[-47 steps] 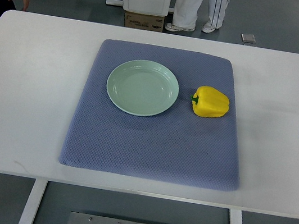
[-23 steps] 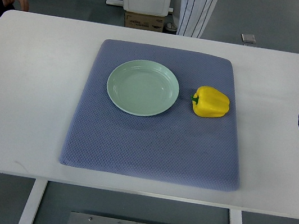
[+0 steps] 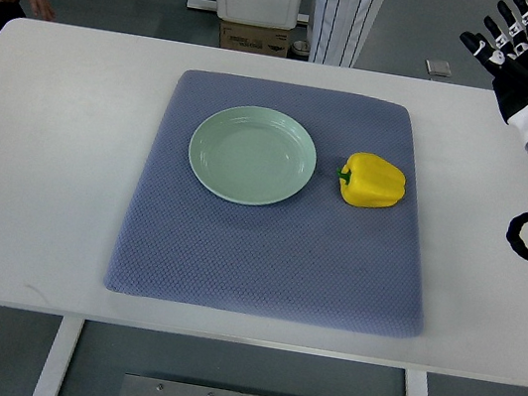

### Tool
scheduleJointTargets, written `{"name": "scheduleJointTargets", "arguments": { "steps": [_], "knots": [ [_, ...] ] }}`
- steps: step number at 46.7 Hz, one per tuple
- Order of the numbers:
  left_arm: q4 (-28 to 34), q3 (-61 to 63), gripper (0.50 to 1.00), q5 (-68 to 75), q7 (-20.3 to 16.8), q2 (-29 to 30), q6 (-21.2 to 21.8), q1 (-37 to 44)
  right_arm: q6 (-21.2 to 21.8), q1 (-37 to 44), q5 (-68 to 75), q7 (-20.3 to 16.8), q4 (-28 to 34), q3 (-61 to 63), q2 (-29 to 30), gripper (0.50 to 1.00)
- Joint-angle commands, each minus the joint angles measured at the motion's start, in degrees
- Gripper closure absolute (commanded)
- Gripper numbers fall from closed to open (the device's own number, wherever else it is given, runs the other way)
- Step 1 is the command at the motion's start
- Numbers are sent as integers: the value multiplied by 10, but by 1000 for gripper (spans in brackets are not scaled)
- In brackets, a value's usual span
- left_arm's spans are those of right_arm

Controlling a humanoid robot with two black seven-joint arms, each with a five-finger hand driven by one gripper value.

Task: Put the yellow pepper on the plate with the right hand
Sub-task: 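Raise the right hand and swing it toward the yellow pepper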

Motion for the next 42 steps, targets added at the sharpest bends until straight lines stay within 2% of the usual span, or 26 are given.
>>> {"name": "scheduleJointTargets", "arguments": {
  "steps": [1, 4, 12, 24, 34, 39, 42],
  "knots": [
    [1, 0, 500, 0, 0, 0, 0, 0, 2, 8, -14, 19, 21, -44, -20, 500],
    [0, 0, 500, 0, 0, 0, 0, 0, 10, 11, -33, 33, 35, -67, -34, 500],
    [1, 0, 500, 0, -1, 0, 0, 0, 25, 13, -113, 33, 46, -96, -43, 500],
    [0, 0, 500, 0, 0, 0, 0, 0, 17, 24, -159, 33, 47, -137, -56, 500],
    [1, 0, 500, 0, 0, 0, 0, 0, 1, 88, -230, 33, 68, -259, -84, 500],
    [1, 0, 500, 0, 0, 0, 0, -1, -18, 132, -231, 1, 72, -326, -88, 500],
    [1, 0, 500, 0, 0, 0, 0, 0, -19, 150, -232, -5, 82, -356, -88, 500]
  ]
}}
